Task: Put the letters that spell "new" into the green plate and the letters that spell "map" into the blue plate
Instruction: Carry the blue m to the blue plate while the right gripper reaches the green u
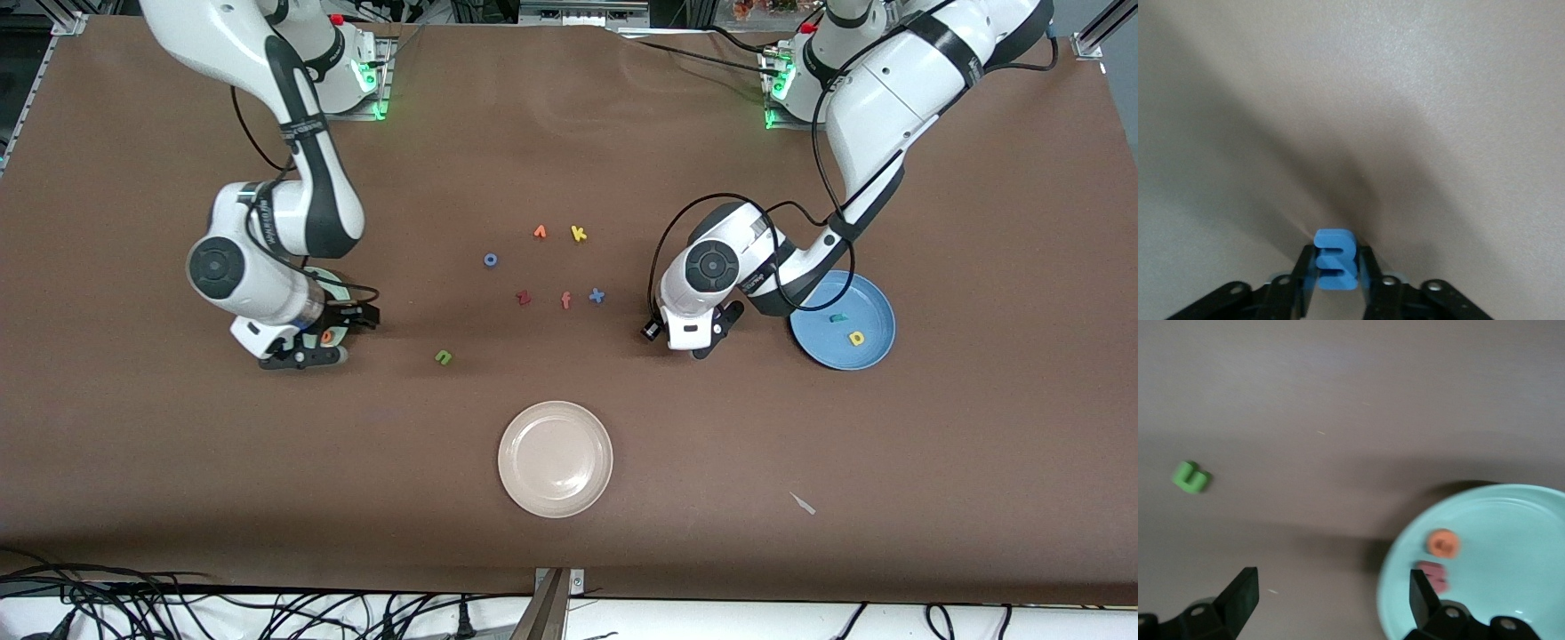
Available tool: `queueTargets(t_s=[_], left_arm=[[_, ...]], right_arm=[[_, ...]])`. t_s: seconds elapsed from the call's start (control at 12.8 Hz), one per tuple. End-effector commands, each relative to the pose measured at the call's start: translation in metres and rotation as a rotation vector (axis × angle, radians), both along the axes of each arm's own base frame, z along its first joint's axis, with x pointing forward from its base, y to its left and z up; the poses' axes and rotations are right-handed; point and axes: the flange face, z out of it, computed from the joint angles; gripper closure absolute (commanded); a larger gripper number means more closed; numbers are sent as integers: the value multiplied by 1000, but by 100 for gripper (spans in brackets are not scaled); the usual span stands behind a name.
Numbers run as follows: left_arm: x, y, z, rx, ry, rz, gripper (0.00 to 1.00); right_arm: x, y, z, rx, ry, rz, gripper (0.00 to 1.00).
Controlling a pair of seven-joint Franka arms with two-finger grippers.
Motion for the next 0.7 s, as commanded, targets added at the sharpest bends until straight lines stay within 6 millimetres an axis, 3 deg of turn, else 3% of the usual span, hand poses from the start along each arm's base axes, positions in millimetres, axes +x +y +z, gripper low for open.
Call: queueTargets(t_s=[0.0, 0.16, 0.23, 0.39, 0.47, 0.62], left_arm=[[-1, -1, -9, 16, 7, -11, 91], [9, 5, 10, 16, -18, -44, 100], [15, 11, 42, 38, -51, -71, 100], [24, 44, 97, 71, -18, -164, 100], [28, 70, 118, 60, 26, -221, 100], [30, 127, 131, 63, 151, -346, 100]], right_arm=[[17, 37, -10, 17, -5, -116, 0], [21, 56, -15, 43, 0, -219, 0], [24, 62, -17, 46, 1, -265, 0], [23, 84, -22, 43, 2, -370, 0], [21, 95, -25, 41, -10, -419, 0], [15, 117, -36, 29, -27, -519, 0]])
